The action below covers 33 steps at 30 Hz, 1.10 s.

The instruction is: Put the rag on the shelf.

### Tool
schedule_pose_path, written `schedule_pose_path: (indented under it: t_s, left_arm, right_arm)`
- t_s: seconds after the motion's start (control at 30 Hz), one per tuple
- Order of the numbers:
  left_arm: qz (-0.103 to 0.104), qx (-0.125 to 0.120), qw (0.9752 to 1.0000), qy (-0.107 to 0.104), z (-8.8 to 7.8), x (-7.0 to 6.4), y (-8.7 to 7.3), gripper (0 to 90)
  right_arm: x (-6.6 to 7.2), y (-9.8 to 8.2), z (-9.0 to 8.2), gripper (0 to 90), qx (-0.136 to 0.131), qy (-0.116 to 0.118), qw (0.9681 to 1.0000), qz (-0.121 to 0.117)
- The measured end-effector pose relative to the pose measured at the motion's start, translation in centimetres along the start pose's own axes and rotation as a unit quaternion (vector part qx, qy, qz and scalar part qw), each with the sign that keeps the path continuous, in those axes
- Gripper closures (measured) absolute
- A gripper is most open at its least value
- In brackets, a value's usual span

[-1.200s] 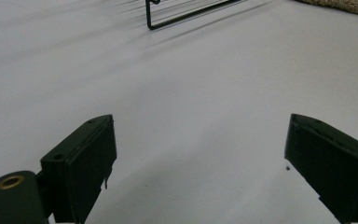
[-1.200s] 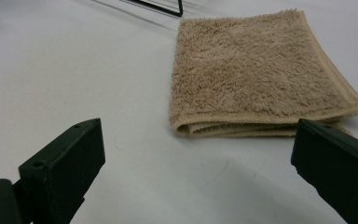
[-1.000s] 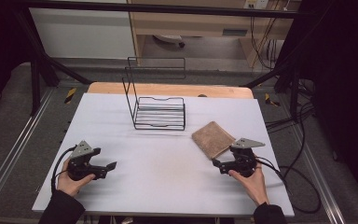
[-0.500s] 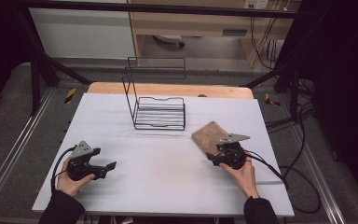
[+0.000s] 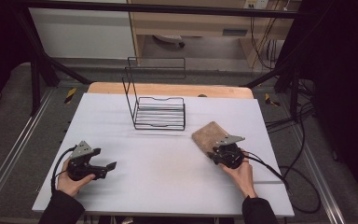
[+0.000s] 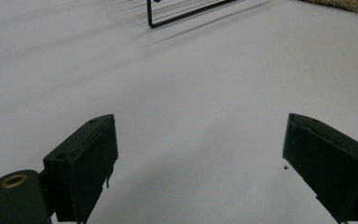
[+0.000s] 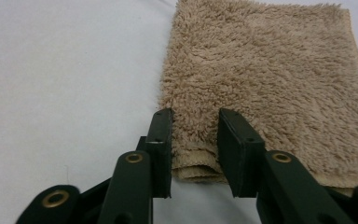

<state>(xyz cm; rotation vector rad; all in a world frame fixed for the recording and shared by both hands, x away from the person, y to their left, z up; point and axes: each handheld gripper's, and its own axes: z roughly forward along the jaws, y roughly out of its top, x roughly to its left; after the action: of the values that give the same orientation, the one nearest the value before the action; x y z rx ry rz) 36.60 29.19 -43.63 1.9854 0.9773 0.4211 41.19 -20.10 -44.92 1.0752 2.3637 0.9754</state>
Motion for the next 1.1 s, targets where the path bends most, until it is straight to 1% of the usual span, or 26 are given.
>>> schedule_pose_path:
  t_s: [0.03, 0.07, 0.13, 0.23, 0.33, 0.37, 0.47, 0.57, 0.7, 0.87, 0.97, 1.1]
  left_arm:
    - [0.000, -0.001, 1.0000, 0.000, 0.0, 0.0, 0.0, 10.0]
    - [-0.001, -0.001, 1.0000, 0.000, 0.0, 0.0, 0.0, 10.0]
    - [0.000, 0.000, 1.0000, 0.000, 0.0, 0.0, 0.0, 10.1]
    - [0.001, 0.000, 1.0000, 0.001, -0.1, 0.0, 0.0, 10.2]
    - [0.000, 0.000, 1.0000, 0.001, -0.1, 0.1, 0.0, 10.3]
    - [0.000, -0.001, 1.0000, 0.001, -0.1, 0.1, 0.0, 10.4]
    - [-0.002, -0.003, 1.0000, 0.001, -0.1, 0.1, 0.0, 10.5]
    - [-0.002, -0.003, 1.0000, 0.001, -0.2, 0.1, 0.0, 10.6]
    - [-0.002, -0.004, 1.0000, 0.002, -0.2, 0.1, 0.0, 10.6]
    - [-0.002, -0.004, 1.0000, 0.002, -0.2, 0.1, 0.0, 10.7]
    - [-0.002, -0.004, 1.0000, 0.002, -0.2, 0.1, 0.1, 10.7]
    - [-0.001, -0.004, 1.0000, 0.003, -0.3, 0.1, 0.1, 10.7]
  right_arm:
    - [0.0, 0.0, 0.0, 70.5, 0.001, -0.002, 1.0000, -0.007]
    - [0.0, 0.0, 0.0, 72.0, 0.000, -0.004, 0.9999, -0.009]
    - [-0.1, 0.0, 0.0, 76.9, 0.002, -0.003, 0.9999, -0.010]
    - [-0.3, 0.2, 0.0, 82.2, 0.003, 0.002, 1.0000, -0.002]
    - [-0.4, 0.3, -0.1, 84.3, 0.005, 0.007, 0.9999, 0.010]
    - [-0.5, 0.3, -0.1, 84.7, 0.002, 0.006, 0.9999, 0.008]
    - [-0.4, 0.4, -0.6, 85.2, -0.008, 0.008, 0.9999, 0.012]
    - [-0.3, 0.7, -1.1, 85.4, -0.013, 0.014, 0.9997, 0.014]
    - [0.3, 1.0, -1.5, 85.4, -0.012, 0.025, 0.9995, 0.011]
    - [1.0, 0.8, -2.1, 85.4, -0.012, 0.037, 0.9991, 0.018]
    - [1.8, 0.7, -2.5, 85.3, -0.012, 0.046, 0.9986, 0.021]
    - [3.0, 0.5, -2.6, 85.3, -0.009, 0.060, 0.9980, 0.018]
